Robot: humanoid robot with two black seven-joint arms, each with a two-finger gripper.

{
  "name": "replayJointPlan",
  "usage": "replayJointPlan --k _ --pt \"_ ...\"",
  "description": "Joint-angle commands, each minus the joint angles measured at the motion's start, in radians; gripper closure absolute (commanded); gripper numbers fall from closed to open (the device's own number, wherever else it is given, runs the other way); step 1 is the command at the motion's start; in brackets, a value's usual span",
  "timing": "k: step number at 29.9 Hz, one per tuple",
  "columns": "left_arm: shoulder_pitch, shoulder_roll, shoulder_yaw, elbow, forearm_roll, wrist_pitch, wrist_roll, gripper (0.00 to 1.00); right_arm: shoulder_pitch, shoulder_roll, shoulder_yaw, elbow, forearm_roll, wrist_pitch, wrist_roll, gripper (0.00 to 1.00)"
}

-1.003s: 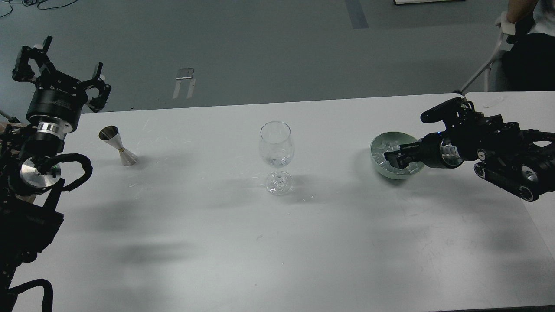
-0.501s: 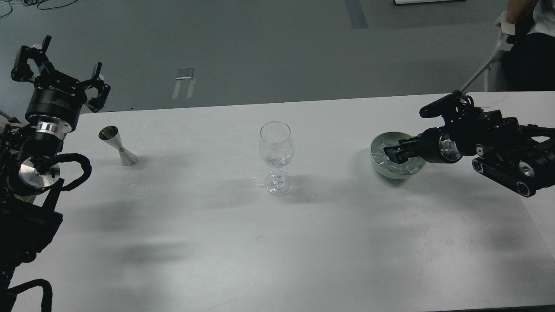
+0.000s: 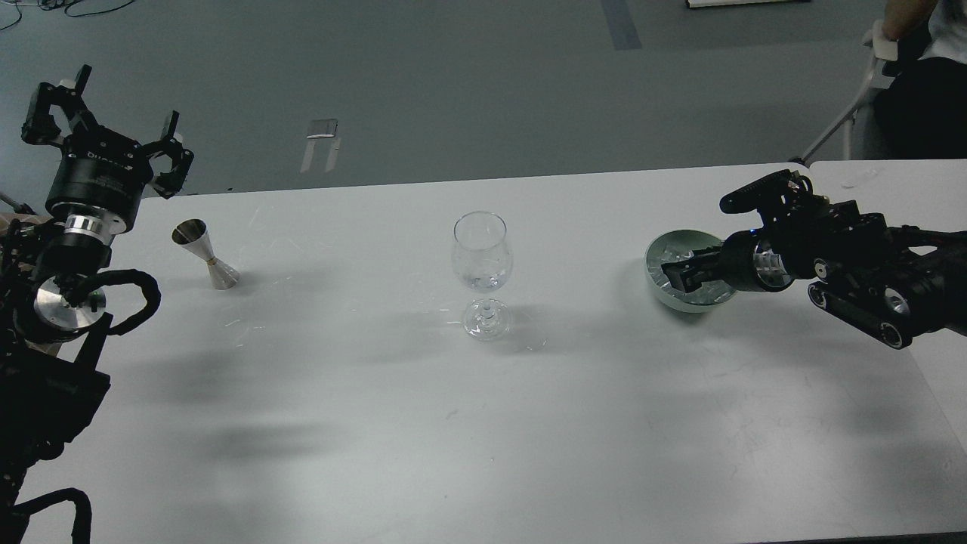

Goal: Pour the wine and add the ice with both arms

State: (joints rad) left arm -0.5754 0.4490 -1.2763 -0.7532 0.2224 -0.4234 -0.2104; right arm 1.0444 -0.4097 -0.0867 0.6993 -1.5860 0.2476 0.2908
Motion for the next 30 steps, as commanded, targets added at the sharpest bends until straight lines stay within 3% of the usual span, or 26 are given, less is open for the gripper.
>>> replayJointPlan --k 1,9,14,17,30 --pt "0.000 0.000 0.000 0.000 0.000 0.000 -0.006 0.02 0.000 -0.001 -0.001 0.005 0.000 0.001 0.001 0.51" --pt "0.000 0.000 0.000 0.000 0.002 0.000 -0.006 0.02 0.003 -0.001 -0.001 0.000 0.000 0.001 0.001 0.52" --pt "0.000 0.000 0.001 0.000 0.002 0.000 -0.006 0.02 0.006 -0.003 -0.002 -0.004 0.000 0.002 0.001 0.67" --pt "0.000 0.000 0.002 0.000 0.002 0.000 -0.006 0.02 0.006 -0.003 -0.002 -0.003 0.001 0.004 0.002 0.69" --pt "0.000 0.000 0.002 0.000 0.002 0.000 -0.006 0.02 0.017 -0.012 0.012 0.025 0.008 0.001 0.007 0.70"
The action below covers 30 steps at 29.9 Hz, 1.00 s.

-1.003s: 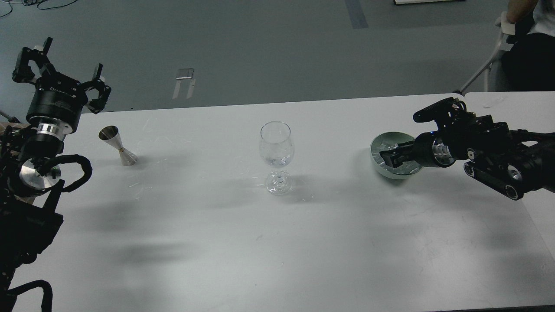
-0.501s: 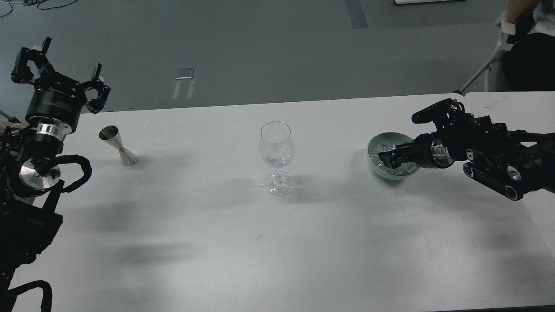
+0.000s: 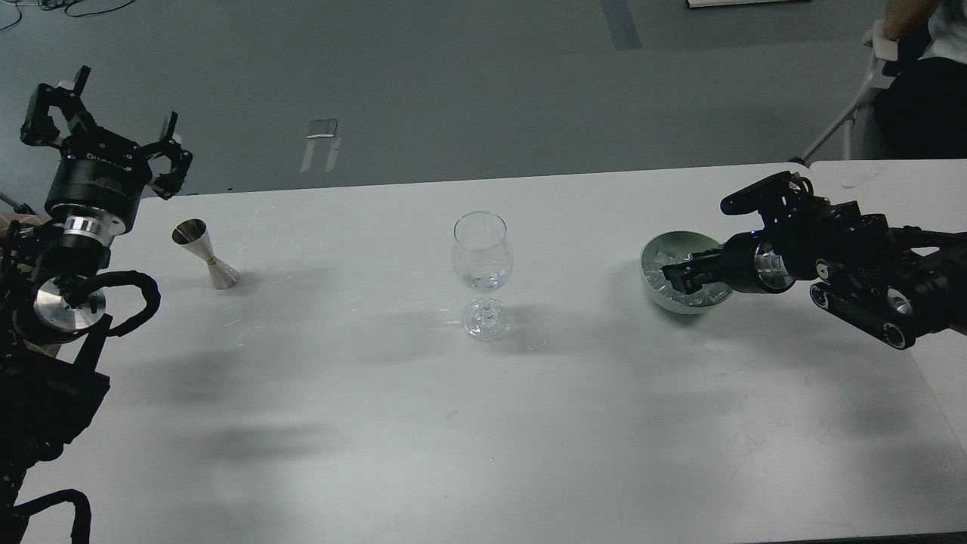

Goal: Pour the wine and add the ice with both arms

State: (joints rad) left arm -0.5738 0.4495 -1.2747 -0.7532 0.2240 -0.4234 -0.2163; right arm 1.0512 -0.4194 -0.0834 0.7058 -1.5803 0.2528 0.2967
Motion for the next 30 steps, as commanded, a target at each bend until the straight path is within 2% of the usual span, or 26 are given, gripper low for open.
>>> replayJointPlan --k 1,7,14,18,26,30 --pt "-0.001 0.000 -0.002 0.000 0.000 0.000 0.000 0.02 0.013 -0.013 0.019 0.035 0.002 -0.004 0.001 0.71" --pt "-0.001 0.000 -0.002 0.000 0.000 0.000 0.000 0.02 0.030 -0.134 0.103 0.202 0.002 -0.003 -0.005 0.71" --pt "-0.004 0.000 -0.003 0.000 0.000 0.002 0.000 0.02 0.056 -0.220 0.125 0.297 0.002 -0.006 -0.004 0.71" --pt "-0.009 0.000 -0.002 0.000 0.000 0.002 0.002 0.02 0.038 -0.255 0.261 0.349 0.002 -0.017 -0.002 0.72" --pt "-0.011 0.005 0.000 0.000 0.000 0.003 0.002 0.02 0.023 -0.240 0.418 0.463 0.002 -0.020 -0.001 0.73" --pt "-0.009 0.034 0.001 0.000 0.000 0.003 0.002 0.02 0.029 -0.178 0.447 0.474 0.002 -0.020 -0.001 0.73"
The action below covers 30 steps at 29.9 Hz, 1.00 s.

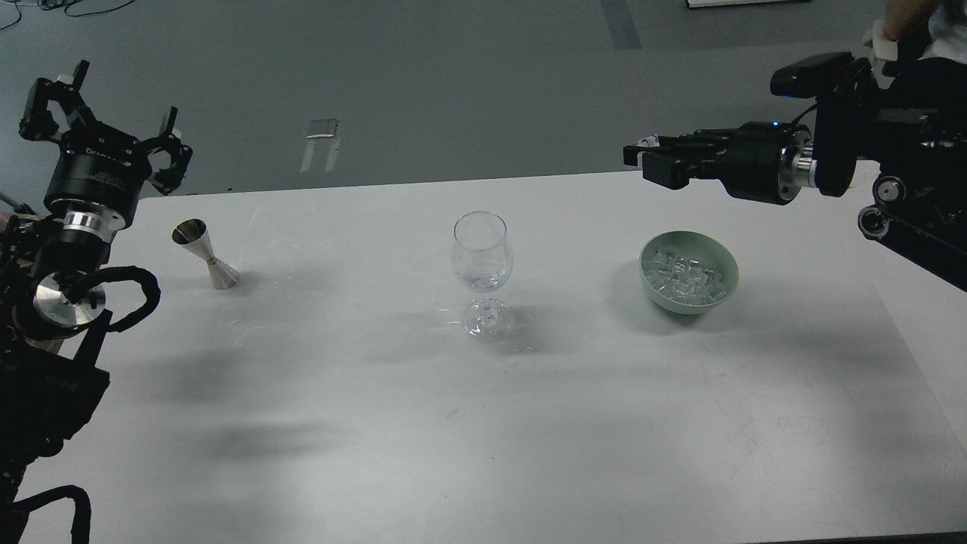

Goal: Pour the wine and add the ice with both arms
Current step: 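Carry the ice cube with the right gripper over the wine glass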

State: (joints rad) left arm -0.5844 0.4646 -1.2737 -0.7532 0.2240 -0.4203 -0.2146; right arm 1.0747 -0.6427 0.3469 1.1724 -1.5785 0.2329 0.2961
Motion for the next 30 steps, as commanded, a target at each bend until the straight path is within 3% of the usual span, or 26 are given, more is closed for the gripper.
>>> replayJointPlan --k 1,11,30 --pt "0.001 0.022 0.001 0.000 0.000 0.000 0.000 0.02 0.008 0.057 0.018 0.009 -0.002 0.000 0.000 0.73" --pt "0.001 0.028 -0.003 0.000 -0.002 0.001 -0.002 0.02 0.034 0.257 0.029 0.009 -0.012 0.005 -0.009 0.72" --pt "0.011 0.029 -0.009 0.000 -0.002 -0.002 -0.003 0.02 0.031 0.319 -0.019 -0.005 -0.037 0.008 -0.009 0.71"
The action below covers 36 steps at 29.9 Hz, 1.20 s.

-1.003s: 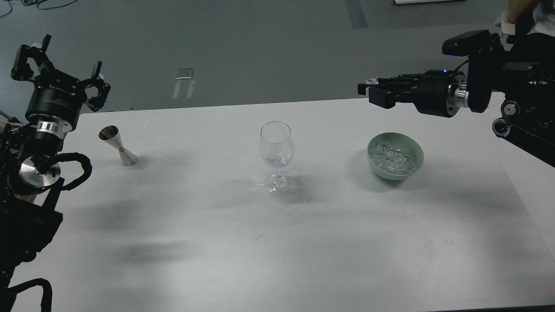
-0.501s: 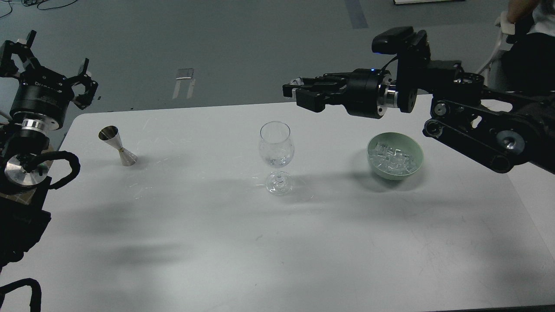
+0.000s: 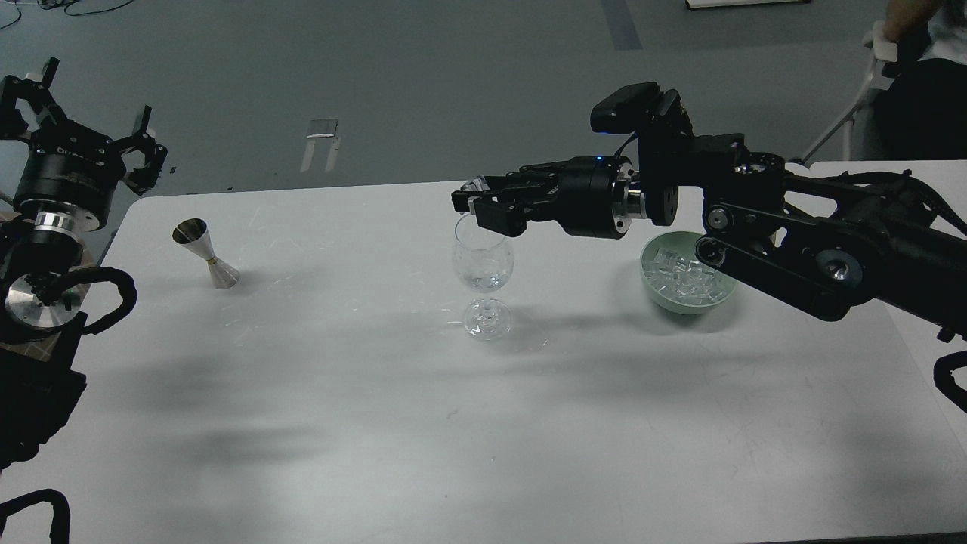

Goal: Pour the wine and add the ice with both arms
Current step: 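Carry the ice cube with the right gripper over the wine glass, then open the right gripper to drop the ice into the glass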

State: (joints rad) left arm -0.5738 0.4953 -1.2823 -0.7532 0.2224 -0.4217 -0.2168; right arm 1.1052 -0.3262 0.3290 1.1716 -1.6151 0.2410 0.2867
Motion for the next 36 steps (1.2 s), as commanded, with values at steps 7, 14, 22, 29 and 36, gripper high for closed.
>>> replayJointPlan --k 7,14,22,29,36 --pt "0.000 -0.003 -0.002 0.000 0.000 0.001 -0.001 0.02 -0.004 0.001 -0.002 -0.004 0.000 0.000 0.000 0.70" --pt "0.000 -0.001 -0.002 0.002 0.000 0.001 -0.012 0.02 -0.004 0.001 -0.002 -0.003 -0.002 0.000 0.000 0.66" --pt "0.000 -0.001 -0.002 0.000 0.000 0.001 -0.010 0.02 -0.004 -0.004 -0.002 -0.003 -0.002 0.000 0.000 0.59" --pt "0.000 -0.003 0.000 0.000 0.000 0.001 -0.012 0.02 0.001 -0.005 -0.002 -0.001 -0.002 0.000 0.000 0.51" --pt "0.000 -0.001 0.000 0.002 0.002 0.001 -0.012 0.02 0.001 -0.005 -0.002 -0.001 -0.002 0.000 0.000 0.43"
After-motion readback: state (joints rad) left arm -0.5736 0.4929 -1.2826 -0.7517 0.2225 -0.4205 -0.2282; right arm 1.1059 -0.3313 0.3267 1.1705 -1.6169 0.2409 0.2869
